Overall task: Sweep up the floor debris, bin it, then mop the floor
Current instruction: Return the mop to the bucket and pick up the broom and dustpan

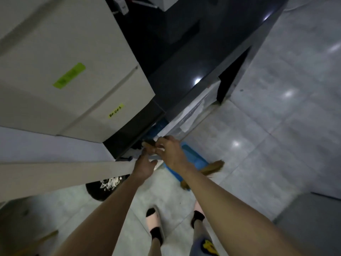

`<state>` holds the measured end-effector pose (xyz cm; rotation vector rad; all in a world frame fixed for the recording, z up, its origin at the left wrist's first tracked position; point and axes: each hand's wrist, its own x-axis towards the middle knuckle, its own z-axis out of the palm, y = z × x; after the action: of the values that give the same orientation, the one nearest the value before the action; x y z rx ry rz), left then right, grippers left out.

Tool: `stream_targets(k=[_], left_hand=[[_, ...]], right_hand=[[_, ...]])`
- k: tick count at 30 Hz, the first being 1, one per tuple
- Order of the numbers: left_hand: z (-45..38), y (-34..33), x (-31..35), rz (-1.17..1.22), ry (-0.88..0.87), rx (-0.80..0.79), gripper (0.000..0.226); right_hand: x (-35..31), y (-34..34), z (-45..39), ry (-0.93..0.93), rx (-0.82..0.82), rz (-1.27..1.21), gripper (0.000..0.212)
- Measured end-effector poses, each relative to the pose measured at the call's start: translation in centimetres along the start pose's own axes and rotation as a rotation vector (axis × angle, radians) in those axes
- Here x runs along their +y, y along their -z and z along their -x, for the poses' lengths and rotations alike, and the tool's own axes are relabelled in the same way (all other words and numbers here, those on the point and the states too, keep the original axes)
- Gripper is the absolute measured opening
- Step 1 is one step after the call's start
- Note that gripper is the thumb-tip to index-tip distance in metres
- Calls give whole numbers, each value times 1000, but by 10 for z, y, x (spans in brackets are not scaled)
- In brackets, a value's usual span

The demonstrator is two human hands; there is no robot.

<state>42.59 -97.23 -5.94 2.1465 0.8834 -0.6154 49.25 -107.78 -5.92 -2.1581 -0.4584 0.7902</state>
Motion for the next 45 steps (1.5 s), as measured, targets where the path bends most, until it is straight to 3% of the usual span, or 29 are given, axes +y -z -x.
stream_targets(k=[4,7,9,14,18,23,26,33,36,40,45], left_hand=[[-15,-8,7,-22,-190,93,25],[-24,-20,9,265,-190,212,33],[-26,-27,5,309,-154,231,35],[-16,-27,1,218,-181,293,28],[8,-35,-16,4,-160,218,26],[57,-32,-49,69,-237,299,28],[91,-15,-78,13,-272,291,27],[180,51,-168,-41,-306,284,26],[217,82,-228,-40,-323,302,24],[263,120,-315,-31,-247,373,25],[308,180,-411,34,-218,479,21]], right_hand=[[18,-1,-3,90,-55,17,38],[14,1,-10,154,-4,-15,32],[14,4,-13,169,0,0,26],[16,8,-8,282,-29,51,12],[25,4,19,181,-18,17,6],[22,-6,68,104,-60,169,26],[-7,-12,92,197,28,204,32],[-116,-67,157,333,-101,299,27],[-170,-111,186,345,-108,284,26],[-237,-183,219,410,-151,222,4],[-308,-278,238,460,-228,179,5]])
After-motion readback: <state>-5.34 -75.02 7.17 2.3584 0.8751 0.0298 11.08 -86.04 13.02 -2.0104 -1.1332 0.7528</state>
